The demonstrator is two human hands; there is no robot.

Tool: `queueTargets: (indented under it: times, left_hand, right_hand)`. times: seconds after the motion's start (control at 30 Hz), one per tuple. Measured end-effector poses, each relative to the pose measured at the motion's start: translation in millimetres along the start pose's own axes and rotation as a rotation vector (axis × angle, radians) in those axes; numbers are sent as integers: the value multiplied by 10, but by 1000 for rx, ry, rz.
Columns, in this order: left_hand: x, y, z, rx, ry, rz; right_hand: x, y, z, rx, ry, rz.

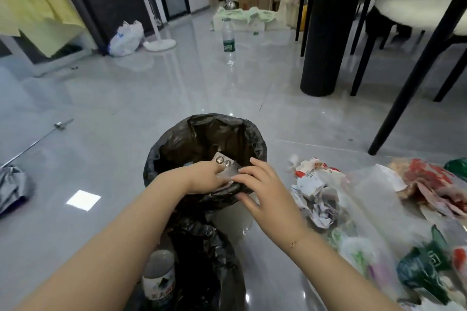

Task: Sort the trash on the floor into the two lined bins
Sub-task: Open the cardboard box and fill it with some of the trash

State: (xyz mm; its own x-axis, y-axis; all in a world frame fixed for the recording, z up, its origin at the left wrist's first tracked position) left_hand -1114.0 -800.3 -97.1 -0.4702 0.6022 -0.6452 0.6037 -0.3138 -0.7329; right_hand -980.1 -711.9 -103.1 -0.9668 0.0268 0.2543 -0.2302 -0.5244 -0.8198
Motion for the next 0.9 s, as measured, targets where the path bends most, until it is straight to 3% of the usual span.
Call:
queueTargets:
  times: [0.1,0.27,0.6,0.77,0.83,0.9]
  left_hand:
    - [-333,157,-84,-78,60,-174]
    - [-807,425,-142,19,149,-435]
    - [-981,923,-993,40,372,-352]
    - [-1056,1093,-1427,88,299,-421]
    - [-1153,1153,-1594,74,275,-574]
    - [-1341,1283,-1891,-44,426,-774]
  right_hand:
    - [45,39,-31,23,-26,-36]
    - [-56,-42,7,70,-26,-64]
    - [-1206,-571,-74,8,144,-87]
    - [-1778,-973,-142,-10,235,-13]
    - [-2072,-1159,-172,21,291,-34]
    - [-2404,-1316,-209,57,357,-61]
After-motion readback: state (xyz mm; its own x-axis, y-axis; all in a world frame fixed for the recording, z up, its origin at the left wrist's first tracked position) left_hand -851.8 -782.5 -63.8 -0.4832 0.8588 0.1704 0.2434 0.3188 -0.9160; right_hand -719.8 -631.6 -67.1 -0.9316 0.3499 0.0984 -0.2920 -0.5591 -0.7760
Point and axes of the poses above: each hand's wrist, its own x-axis towards the middle knuckle, its own y-axis out of the palm, z = x × y, the point moved 4 cm from there along x, towards the middle knuckle, and after that the axes turned 13 degrees about z, right-handed, at the moved point
